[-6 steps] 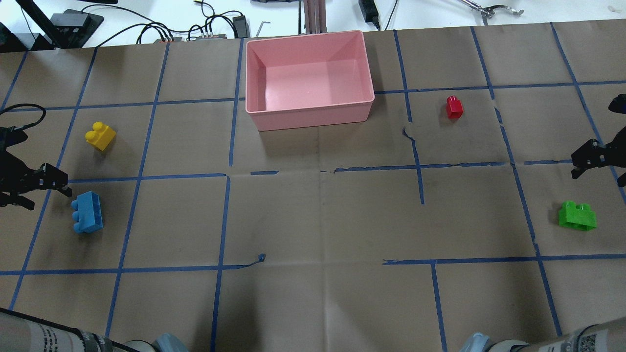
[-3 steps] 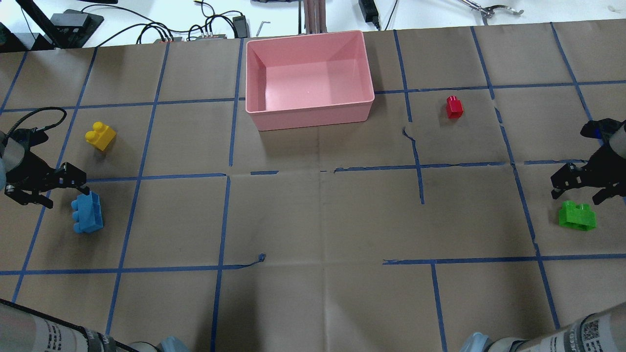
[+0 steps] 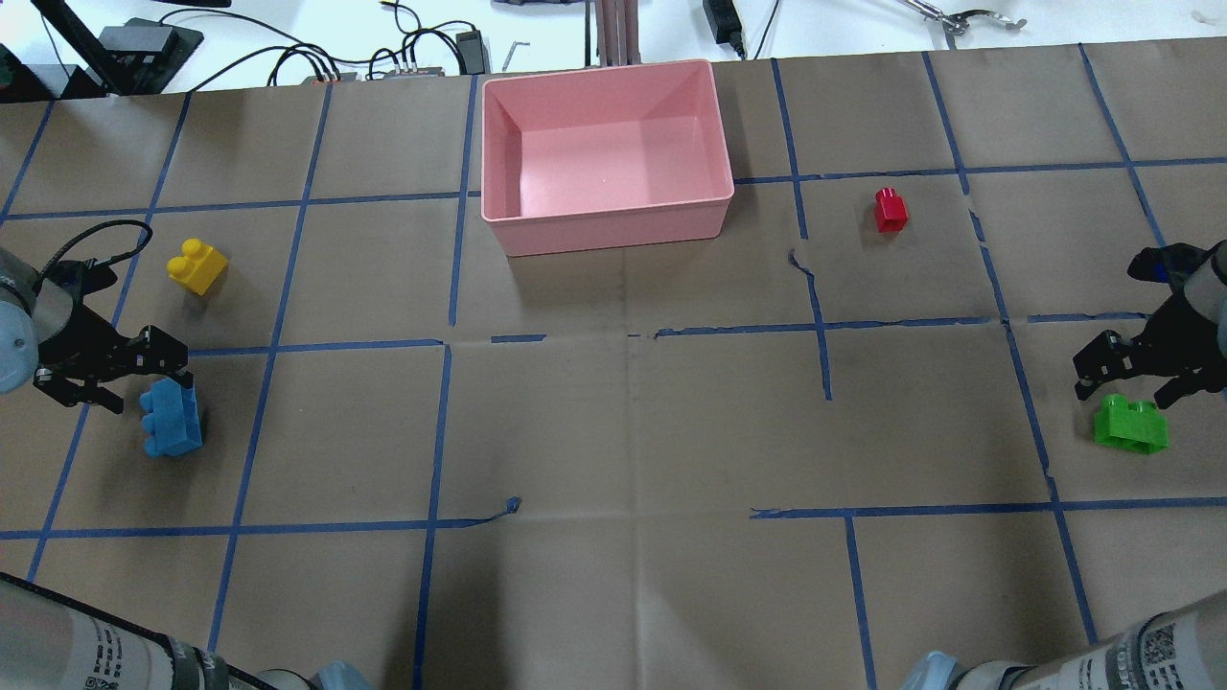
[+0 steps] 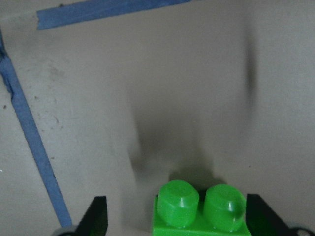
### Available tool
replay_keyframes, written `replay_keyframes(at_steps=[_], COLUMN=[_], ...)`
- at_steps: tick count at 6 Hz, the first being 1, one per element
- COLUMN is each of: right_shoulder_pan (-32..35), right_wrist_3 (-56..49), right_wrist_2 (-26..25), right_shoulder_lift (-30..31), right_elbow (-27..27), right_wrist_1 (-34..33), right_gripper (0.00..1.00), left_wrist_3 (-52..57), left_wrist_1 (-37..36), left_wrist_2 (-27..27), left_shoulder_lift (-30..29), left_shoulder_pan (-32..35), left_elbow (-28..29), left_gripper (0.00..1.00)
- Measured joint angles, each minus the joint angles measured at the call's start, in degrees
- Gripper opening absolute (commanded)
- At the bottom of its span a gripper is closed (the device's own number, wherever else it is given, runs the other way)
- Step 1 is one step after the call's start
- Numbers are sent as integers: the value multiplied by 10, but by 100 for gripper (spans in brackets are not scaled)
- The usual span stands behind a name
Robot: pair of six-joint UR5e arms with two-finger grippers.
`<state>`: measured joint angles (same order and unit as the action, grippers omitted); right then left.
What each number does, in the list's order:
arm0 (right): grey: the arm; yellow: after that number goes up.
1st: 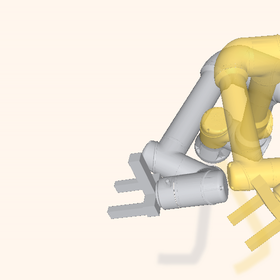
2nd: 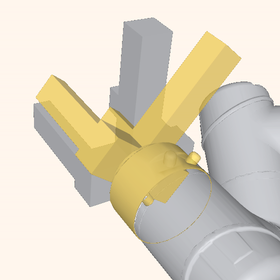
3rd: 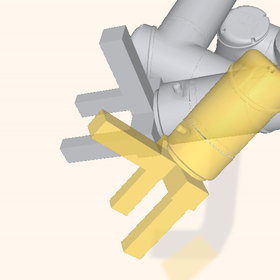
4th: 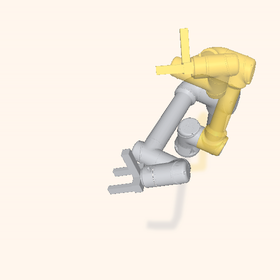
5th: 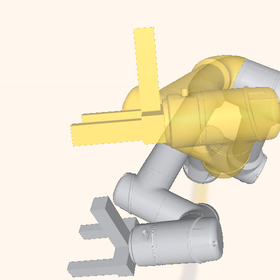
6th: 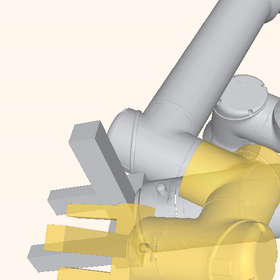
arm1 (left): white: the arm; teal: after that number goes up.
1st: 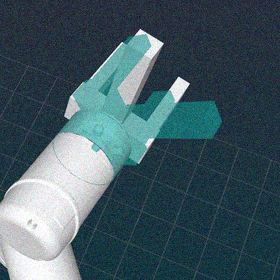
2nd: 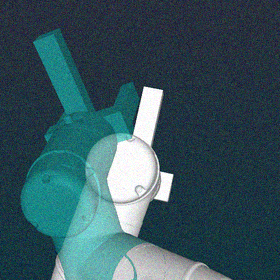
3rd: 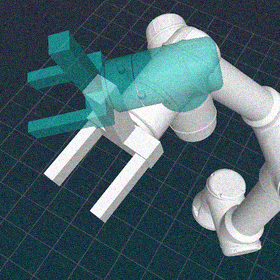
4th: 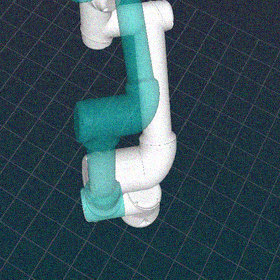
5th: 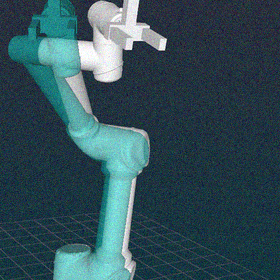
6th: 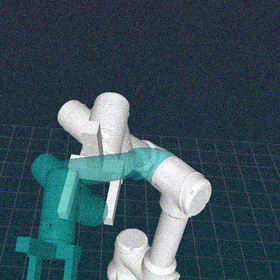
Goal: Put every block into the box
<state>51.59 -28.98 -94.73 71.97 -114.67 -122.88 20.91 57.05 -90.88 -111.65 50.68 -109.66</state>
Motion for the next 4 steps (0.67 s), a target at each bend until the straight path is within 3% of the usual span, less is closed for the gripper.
replay_keyframes(at_steps=[2, 4], right_shoulder_pan=[0, 0], right_wrist_3=[-10, -11], right_wrist_2=[-3, -28], right_shoulder_lift=[0, -1], right_elbow=[-3, -16], right_wrist_1=[-12, -12], right_gripper=[100, 100], left_wrist_3=[0, 2], left_wrist_1=[0, 0], left_wrist_2=[0, 0], left_shoulder_lift=[-1, -1], left_shoulder_pan=[0, 0], left_elbow=[-10, -13], left_gripper=[97, 90])
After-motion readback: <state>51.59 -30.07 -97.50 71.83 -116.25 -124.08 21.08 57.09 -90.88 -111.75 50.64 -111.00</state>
